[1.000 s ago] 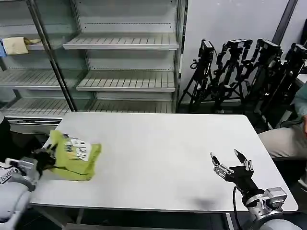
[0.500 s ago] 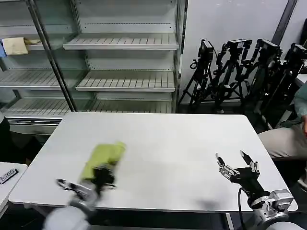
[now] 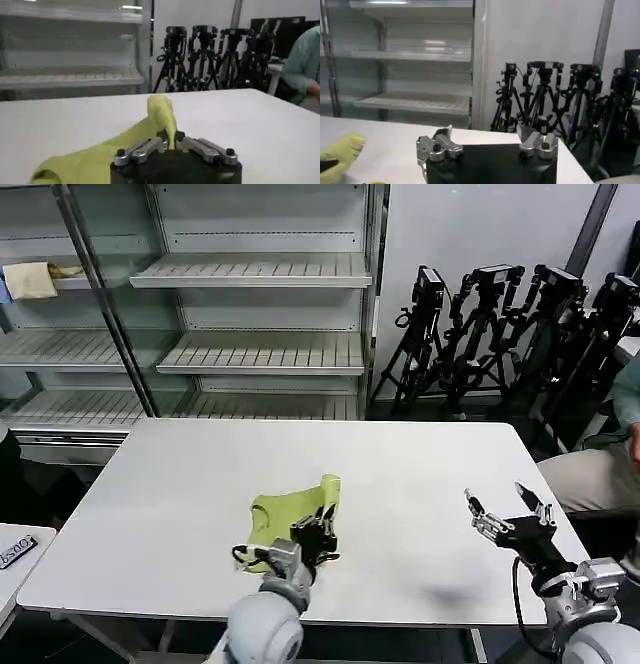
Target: Fold and organize the clothes.
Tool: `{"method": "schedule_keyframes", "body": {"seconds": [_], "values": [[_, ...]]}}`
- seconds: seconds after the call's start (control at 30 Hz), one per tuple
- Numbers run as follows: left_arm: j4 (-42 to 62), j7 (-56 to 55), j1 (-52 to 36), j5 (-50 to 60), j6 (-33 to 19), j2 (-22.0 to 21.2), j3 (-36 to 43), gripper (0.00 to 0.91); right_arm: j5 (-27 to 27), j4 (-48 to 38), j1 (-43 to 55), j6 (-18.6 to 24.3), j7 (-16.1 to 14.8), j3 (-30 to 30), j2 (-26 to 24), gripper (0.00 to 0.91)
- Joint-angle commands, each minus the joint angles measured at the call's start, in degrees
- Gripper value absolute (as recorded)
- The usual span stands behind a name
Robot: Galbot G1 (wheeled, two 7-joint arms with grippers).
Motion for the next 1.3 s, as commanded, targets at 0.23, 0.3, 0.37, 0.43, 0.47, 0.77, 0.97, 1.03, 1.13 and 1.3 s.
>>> {"method": "schedule_keyframes", "body": {"seconds": [0.23, 0.3, 0.37, 0.43, 0.47, 0.77, 0.97, 1.03, 1.13, 1.3], "values": [[-4.8, 3.9, -7.0, 2.7, -8.6, 0.6, -1.4, 0.907, -0.9, -7.0, 9.4, -0.9, 0.7, -5.5, 0.4, 0.907], [-6.0, 5.2, -6.7, 3.5, -9.6, 3.1, -4.7, 0.907, -1.4, -7.3, 9.9, -0.8, 0.7, -6.1, 0.4, 0.907], [-1.8, 11.0, -2.8, 16.7, -15.2, 7.9, -15.9, 0.907, -2.4, -7.9, 10.6, -0.4, 0.4, -6.4, 0.6, 0.907], [7.3, 20.1, -0.8, 24.1, -26.0, 9.4, -29.5, 0.907, -3.3, -8.5, 11.1, 0.1, 0.8, -7.1, 1.7, 0.907], [11.5, 21.2, -0.6, 25.1, -28.7, 10.4, -33.4, 0.907, -3.7, -8.7, 10.9, 0.2, 1.3, -7.6, 2.4, 0.907], [9.9, 24.7, 2.3, 13.5, -26.6, 11.7, -36.2, 0.907, -13.5, -10.4, 10.8, 2.2, 0.3, -10.8, 4.3, 0.907], [9.1, 24.9, 1.6, 12.6, -27.4, 9.8, -34.4, 0.907, -20.7, -12.8, 10.3, 8.2, 0.9, -12.9, 5.3, 0.907], [8.9, 25.0, 1.5, 12.6, -27.7, 9.7, -34.2, 0.907, -21.7, -12.8, 10.6, 8.4, 0.8, -13.2, 5.4, 0.907], [8.4, 25.8, 1.5, 12.9, -29.0, 10.7, -34.2, 0.907, -22.3, -13.0, 11.3, 8.7, 0.7, -13.6, 5.4, 0.907], [7.4, 25.8, 1.9, 12.8, -29.2, 12.3, -34.3, 0.907, -23.3, -12.6, 11.5, 9.1, 0.8, -13.5, 5.3, 0.907]]}}
